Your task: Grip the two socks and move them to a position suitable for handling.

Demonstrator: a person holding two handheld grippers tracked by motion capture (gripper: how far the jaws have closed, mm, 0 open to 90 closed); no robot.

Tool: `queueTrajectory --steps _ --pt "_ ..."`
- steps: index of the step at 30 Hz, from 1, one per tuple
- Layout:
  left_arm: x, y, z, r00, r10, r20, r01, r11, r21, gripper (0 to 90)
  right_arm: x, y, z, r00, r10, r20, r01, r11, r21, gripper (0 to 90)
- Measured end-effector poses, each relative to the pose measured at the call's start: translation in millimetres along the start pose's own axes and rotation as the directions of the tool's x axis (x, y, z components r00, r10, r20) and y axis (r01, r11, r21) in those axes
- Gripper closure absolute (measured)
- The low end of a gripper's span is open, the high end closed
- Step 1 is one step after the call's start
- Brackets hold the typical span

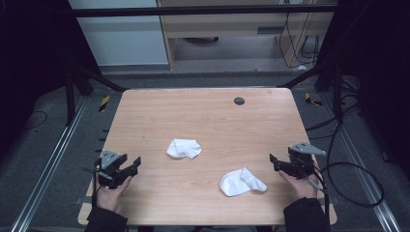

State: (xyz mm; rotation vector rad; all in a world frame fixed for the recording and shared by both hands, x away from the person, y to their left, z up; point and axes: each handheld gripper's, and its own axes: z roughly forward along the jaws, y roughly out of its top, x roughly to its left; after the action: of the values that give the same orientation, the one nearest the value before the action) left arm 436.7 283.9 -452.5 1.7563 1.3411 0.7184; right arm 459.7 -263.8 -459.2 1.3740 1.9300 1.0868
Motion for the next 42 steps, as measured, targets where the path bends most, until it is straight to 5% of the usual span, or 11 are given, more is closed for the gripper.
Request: queueTrajectory --steps 3,9,17,22,30,32,42 --pt "-6.8 0.2 -1.0 0.9999 0.012 0.006 -0.012 0.9999 -0.003 41.2 6.4 4.1 -4.7 0.9993 -0.008 -0.036 0.008 1.0 -0.014 24.5" --pt "-29.9 2.0 -2.1 0.9969 0.062 0.049 -0.062 0.9981 0.001 39.9 13.0 4.7 -13.8 0.9985 -0.04 -0.038 0.04 0.999 0.005 28.1" --pt "-55.8 8.0 2.2 0.9912 0.077 0.108 -0.078 0.9969 0.008 38.6 21.1 5.1 -22.5 0.9936 -0.051 -0.101 0.052 0.999 0.008 32.4" --pt "-74.9 9.9 12.3 0.9845 0.107 0.139 -0.112 0.9931 0.034 37.7 28.9 -0.3 -23.4 0.9856 -0.121 -0.118 0.126 0.991 0.04 38.8" --pt "-111.3 14.0 19.3 0.9656 0.173 0.194 -0.183 0.9827 0.033 38.0 46.1 -9.0 -17.2 0.9713 -0.164 -0.172 0.18 0.98 0.081 45.0" --pt "-125.2 14.9 21.6 0.9568 0.199 0.212 -0.21 0.9771 0.032 38.7 49.5 -11.8 -14.8 0.9672 -0.173 -0.186 0.193 0.976 0.096 47.2" --pt "-165.6 9.5 33.7 0.9306 0.243 0.274 -0.265 0.963 0.047 42.8 65.1 -18.9 -11.4 0.9472 -0.193 -0.256 0.234 0.962 0.139 56.7"
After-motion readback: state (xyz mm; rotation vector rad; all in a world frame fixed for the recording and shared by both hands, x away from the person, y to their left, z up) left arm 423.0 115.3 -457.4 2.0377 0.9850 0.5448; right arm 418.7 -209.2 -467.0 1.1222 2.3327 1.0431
